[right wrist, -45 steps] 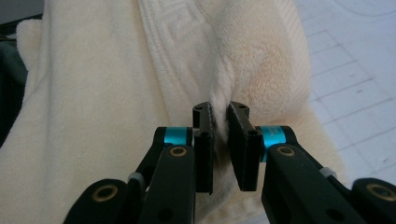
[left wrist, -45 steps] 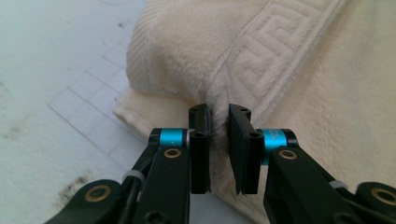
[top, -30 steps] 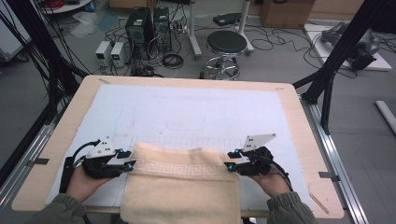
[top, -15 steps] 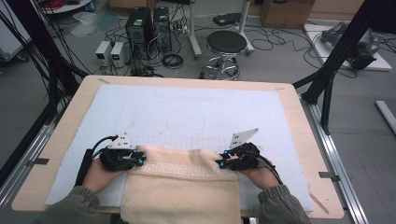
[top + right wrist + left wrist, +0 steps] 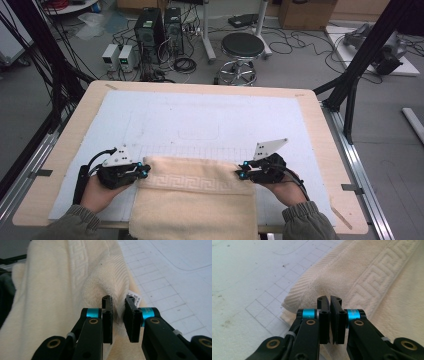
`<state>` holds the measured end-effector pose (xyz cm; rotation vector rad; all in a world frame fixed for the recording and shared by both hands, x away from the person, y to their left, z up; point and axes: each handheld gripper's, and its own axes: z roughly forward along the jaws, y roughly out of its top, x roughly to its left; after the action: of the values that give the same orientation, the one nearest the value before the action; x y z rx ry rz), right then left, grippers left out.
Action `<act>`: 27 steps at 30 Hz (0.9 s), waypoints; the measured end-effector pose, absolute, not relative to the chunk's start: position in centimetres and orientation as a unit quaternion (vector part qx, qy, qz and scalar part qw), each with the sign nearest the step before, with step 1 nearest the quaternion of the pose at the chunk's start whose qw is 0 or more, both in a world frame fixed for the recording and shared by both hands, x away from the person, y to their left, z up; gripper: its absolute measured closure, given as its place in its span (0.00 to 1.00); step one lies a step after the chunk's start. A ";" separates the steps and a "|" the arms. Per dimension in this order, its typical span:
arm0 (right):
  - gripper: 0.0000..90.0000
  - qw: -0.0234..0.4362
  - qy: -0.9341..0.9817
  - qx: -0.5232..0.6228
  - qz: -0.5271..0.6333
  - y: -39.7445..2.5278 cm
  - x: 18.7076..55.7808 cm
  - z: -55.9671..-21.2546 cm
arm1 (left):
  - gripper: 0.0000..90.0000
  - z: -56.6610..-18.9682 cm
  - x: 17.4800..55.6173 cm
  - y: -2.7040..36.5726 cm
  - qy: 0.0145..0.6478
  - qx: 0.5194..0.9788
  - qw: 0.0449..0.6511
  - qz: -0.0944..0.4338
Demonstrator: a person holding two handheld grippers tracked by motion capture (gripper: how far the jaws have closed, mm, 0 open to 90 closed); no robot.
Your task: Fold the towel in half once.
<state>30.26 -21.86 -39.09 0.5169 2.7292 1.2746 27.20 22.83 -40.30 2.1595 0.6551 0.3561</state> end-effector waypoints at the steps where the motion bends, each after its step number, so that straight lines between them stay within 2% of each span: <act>1: 0.88 0.041 0.893 0.163 0.417 -21.9 29.9 -38.9 | 0.95 -40.1 26.7 22.9 0.258 0.860 0.417 0.142; 6: 0.86 0.019 0.899 0.136 0.416 -22.0 27.1 -38.2 | 0.95 -39.9 23.6 23.7 0.242 0.863 0.423 0.137; 10: 0.79 -0.003 0.902 0.117 0.415 -22.4 24.7 -37.7 | 0.96 -39.9 21.5 24.2 0.230 0.870 0.416 0.128; 13: 0.74 -0.003 0.892 0.128 0.434 -23.1 24.1 -37.1 | 0.89 -39.1 21.0 24.5 0.224 0.870 0.419 0.129; 19: 0.68 0.020 0.889 0.154 0.430 -23.5 25.5 -37.1 | 0.79 -37.8 22.2 24.7 0.231 0.860 0.429 0.152; 27: 0.59 0.060 0.894 0.198 0.397 -23.1 29.5 -39.2 | 0.69 -39.5 26.3 23.9 0.264 0.854 0.421 0.156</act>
<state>29.52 -23.07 -39.22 0.5990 2.7062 1.2019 26.28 23.85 -39.52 2.1395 0.6617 0.3908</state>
